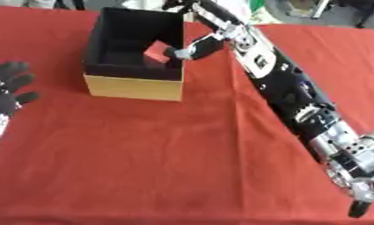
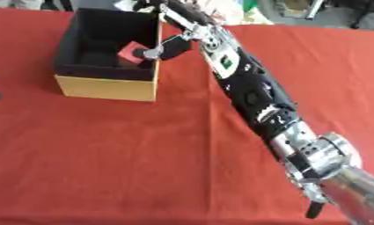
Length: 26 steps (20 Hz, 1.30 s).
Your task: Pick up objects on the table and place them in the box.
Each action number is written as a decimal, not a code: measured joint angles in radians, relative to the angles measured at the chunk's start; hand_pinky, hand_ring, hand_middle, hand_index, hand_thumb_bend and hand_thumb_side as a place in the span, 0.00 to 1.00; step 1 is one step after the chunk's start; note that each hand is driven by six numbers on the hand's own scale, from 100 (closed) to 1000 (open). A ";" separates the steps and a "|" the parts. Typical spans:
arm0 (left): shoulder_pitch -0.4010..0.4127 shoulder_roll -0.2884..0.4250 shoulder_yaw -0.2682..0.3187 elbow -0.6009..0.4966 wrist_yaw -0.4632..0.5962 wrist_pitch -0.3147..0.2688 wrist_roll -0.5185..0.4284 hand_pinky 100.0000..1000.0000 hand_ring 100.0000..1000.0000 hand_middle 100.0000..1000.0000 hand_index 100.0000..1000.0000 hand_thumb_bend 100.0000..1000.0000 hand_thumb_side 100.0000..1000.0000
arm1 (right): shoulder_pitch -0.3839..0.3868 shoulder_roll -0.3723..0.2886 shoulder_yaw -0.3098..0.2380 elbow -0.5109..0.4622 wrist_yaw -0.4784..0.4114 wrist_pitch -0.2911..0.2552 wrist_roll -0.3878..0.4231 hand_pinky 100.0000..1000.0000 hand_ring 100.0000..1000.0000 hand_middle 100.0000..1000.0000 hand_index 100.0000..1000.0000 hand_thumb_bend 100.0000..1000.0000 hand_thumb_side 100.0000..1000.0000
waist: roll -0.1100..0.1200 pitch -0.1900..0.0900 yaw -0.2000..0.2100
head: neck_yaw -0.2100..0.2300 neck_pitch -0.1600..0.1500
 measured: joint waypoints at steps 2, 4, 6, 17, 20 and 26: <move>0.006 0.000 0.001 0.000 0.000 0.000 0.001 0.90 0.96 0.91 0.93 0.00 0.32 | 0.008 -0.008 -0.002 -0.014 -0.027 0.015 -0.008 0.78 0.90 0.76 1.00 0.47 0.23 | 0.002 -0.005 -0.009 | 0.005 0.001; 0.014 0.000 0.004 0.001 -0.002 0.000 0.004 0.90 0.96 0.92 0.93 0.00 0.32 | 0.016 -0.017 -0.003 -0.030 -0.067 0.032 -0.008 0.77 0.90 0.73 1.00 0.46 0.21 | 0.002 -0.010 -0.020 | 0.012 0.005; 0.023 0.000 0.009 0.001 -0.004 0.000 0.008 0.90 0.96 0.92 0.93 0.00 0.32 | 0.031 -0.029 -0.003 -0.058 -0.117 0.049 -0.006 0.75 0.89 0.72 0.99 0.45 0.19 | 0.003 -0.014 -0.036 | 0.022 0.010; 0.058 0.001 0.049 0.001 -0.023 -0.003 0.048 0.90 0.97 0.92 0.93 0.00 0.35 | 0.262 -0.132 -0.038 -0.475 -0.515 0.201 -0.009 0.67 0.89 0.71 0.95 0.28 0.16 | 0.015 -0.021 -0.145 | 0.073 0.018; 0.064 0.004 0.058 0.001 -0.028 -0.002 0.057 0.90 0.97 0.92 0.93 0.00 0.35 | 0.359 -0.144 -0.068 -0.580 -0.574 0.232 -0.026 0.66 0.89 0.71 0.95 0.24 0.15 | 0.014 -0.014 -0.170 | 0.086 0.018; 0.073 0.010 0.074 0.001 -0.044 -0.001 0.070 0.90 0.97 0.92 0.93 0.00 0.37 | 0.531 -0.140 -0.137 -0.719 -0.619 0.252 -0.080 0.65 0.89 0.70 0.95 0.17 0.17 | 0.013 0.006 -0.197 | 0.114 0.018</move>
